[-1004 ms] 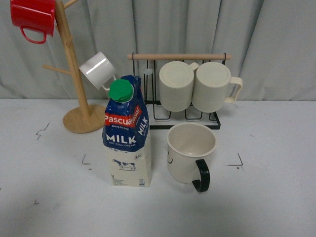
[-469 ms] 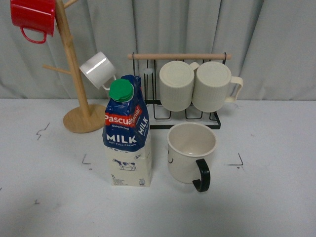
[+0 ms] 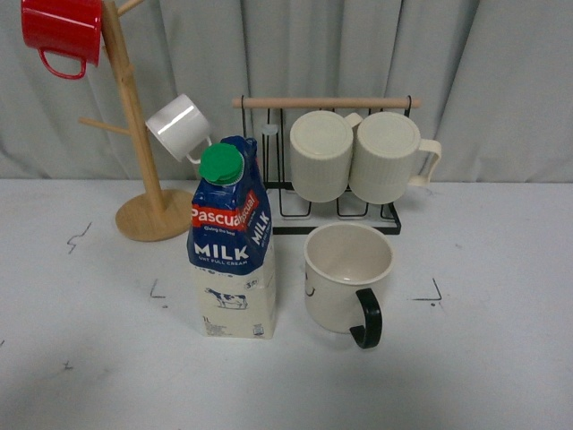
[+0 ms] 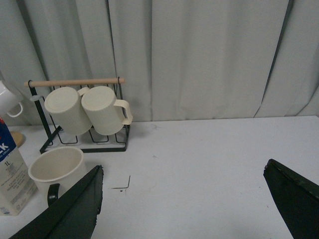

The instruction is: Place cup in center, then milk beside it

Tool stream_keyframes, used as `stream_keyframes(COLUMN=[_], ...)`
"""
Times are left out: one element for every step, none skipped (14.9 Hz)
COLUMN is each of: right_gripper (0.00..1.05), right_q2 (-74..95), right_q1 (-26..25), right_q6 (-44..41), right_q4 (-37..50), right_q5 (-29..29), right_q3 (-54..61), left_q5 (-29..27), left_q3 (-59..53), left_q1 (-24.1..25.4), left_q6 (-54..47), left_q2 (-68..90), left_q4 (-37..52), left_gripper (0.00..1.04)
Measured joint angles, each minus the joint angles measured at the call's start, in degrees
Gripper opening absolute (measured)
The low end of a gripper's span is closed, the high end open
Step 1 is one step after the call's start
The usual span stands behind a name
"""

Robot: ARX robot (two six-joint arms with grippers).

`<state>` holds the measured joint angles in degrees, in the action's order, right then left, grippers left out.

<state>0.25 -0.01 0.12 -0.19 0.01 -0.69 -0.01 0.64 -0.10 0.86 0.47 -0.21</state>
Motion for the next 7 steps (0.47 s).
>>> stream_keyframes(right_gripper=[0.98, 0.98, 0.98, 0.98, 0.98, 0.98, 0.98], right_q2=[0.0, 0.0, 0.0, 0.0, 0.0, 0.0, 0.0], right_q1=[0.0, 0.0, 0.0, 0.0, 0.0, 0.0, 0.0], right_q6=[0.0, 0.0, 0.0, 0.0, 0.0, 0.0, 0.0], right_q4=[0.0, 0.0, 0.0, 0.0, 0.0, 0.0, 0.0], right_q5=[0.0, 0.0, 0.0, 0.0, 0.0, 0.0, 0.0], right_q3=[0.0, 0.0, 0.0, 0.0, 0.0, 0.0, 0.0], left_q5=[0.0, 0.0, 0.0, 0.0, 0.0, 0.0, 0.0], left_q3=[0.0, 0.0, 0.0, 0.0, 0.0, 0.0, 0.0], left_q1=[0.0, 0.0, 0.0, 0.0, 0.0, 0.0, 0.0], left_q6=[0.0, 0.0, 0.0, 0.0, -0.1, 0.0, -0.1], left_q2=[0.0, 0.0, 0.0, 0.0, 0.0, 0.0, 0.0], left_q4=[0.0, 0.0, 0.0, 0.0, 0.0, 0.0, 0.0], left_gripper=[0.53, 0.69, 0.82, 0.92, 1.0, 0.97, 0.98])
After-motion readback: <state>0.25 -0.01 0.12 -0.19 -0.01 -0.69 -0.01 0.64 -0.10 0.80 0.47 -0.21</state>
